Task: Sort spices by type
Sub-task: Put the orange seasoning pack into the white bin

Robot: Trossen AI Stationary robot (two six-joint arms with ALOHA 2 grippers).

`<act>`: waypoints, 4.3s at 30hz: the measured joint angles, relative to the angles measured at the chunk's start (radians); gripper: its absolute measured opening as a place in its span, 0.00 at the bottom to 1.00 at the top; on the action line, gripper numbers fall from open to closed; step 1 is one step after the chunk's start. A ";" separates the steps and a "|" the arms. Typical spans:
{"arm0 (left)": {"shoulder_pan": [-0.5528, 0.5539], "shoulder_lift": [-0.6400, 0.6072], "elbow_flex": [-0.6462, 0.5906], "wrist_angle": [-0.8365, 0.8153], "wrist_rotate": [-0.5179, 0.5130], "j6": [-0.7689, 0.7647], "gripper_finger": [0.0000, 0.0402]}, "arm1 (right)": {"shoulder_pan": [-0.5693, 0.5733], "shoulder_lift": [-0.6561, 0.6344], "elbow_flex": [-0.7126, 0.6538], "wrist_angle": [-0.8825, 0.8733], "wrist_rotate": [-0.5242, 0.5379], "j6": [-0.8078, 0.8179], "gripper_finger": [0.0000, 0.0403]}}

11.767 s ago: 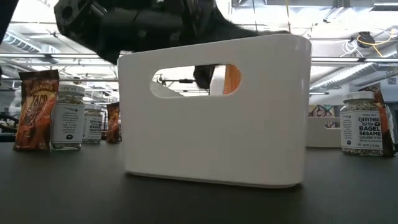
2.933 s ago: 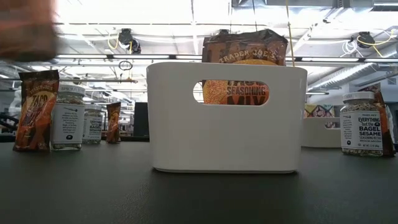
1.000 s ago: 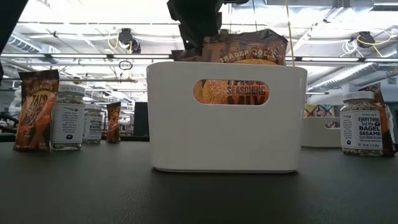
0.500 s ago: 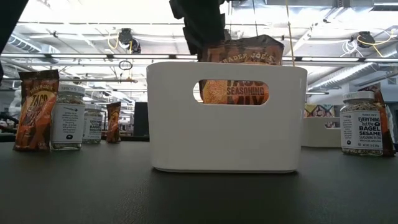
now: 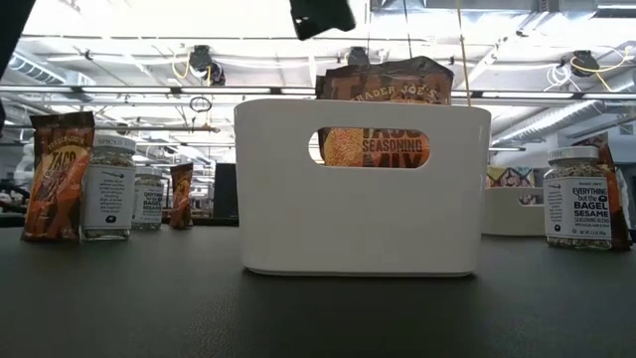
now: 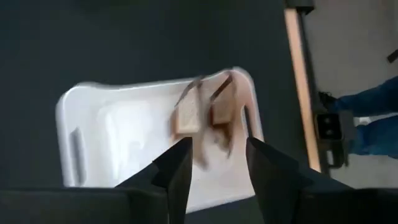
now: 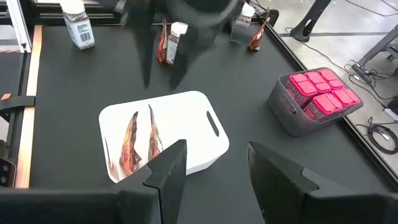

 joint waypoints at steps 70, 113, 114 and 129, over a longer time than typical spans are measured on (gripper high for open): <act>1.004 -0.274 -0.528 -0.176 -0.402 1.101 0.39 | -0.075 0.000 0.000 -0.017 0.026 0.054 0.41; 0.383 -0.377 -0.296 -0.362 -0.226 0.295 0.00 | -0.072 0.000 0.000 -0.007 0.021 0.053 0.41; 0.336 -0.378 -0.293 -0.345 -0.226 0.245 0.00 | -0.072 0.000 0.000 -0.004 0.020 0.052 0.41; -0.035 -0.363 -0.250 0.030 -0.282 -0.226 0.00 | -0.072 0.001 0.000 0.010 -0.006 0.048 0.41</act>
